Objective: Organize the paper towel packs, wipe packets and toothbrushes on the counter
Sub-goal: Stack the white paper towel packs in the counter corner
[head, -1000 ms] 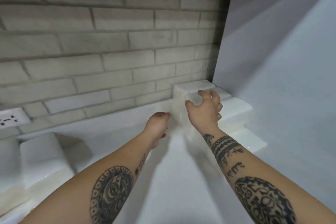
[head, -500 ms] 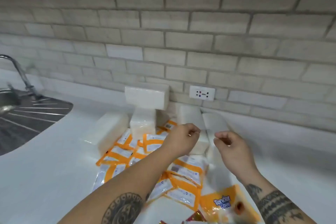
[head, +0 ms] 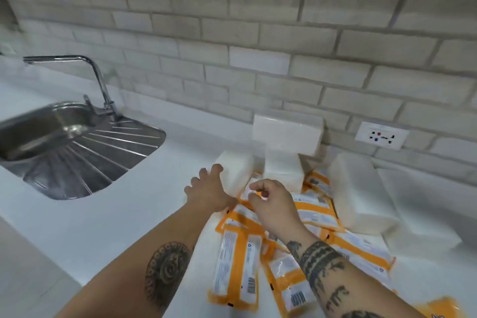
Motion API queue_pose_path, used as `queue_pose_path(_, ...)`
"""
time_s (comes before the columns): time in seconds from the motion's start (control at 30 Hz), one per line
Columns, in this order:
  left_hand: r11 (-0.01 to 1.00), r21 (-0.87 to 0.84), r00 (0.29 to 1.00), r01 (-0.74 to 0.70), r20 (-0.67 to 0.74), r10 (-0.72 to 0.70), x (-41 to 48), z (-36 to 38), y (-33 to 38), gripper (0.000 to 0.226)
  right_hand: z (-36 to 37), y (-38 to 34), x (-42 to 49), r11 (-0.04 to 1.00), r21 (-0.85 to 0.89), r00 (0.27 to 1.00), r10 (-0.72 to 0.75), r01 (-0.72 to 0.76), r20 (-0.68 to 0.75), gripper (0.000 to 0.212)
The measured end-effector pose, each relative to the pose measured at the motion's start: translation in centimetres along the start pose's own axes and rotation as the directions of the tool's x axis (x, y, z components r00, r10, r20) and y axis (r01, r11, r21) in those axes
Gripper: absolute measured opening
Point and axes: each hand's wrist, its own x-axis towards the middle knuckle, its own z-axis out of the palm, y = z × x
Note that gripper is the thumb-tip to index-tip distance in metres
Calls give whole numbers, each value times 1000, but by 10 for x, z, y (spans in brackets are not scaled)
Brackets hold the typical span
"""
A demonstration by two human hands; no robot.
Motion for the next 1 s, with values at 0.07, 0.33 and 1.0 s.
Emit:
queue_pose_path(0.07,998,-55,999,-18,-35,16,4,5,-13,85,13,-5,6,1000,-18,1000,19,-19,11,13)
queue_pose_path(0.33,505,-861,997,-65,-83,-13,7,-28,-21,69,12,-15,24,998,8,996,60,-60,-68,35)
queue_pose_path(1.0,242,-962,639,-128,107,762,-67,-28,191,52,-170,3,-34,809,588,656,446,-3,-609,109)
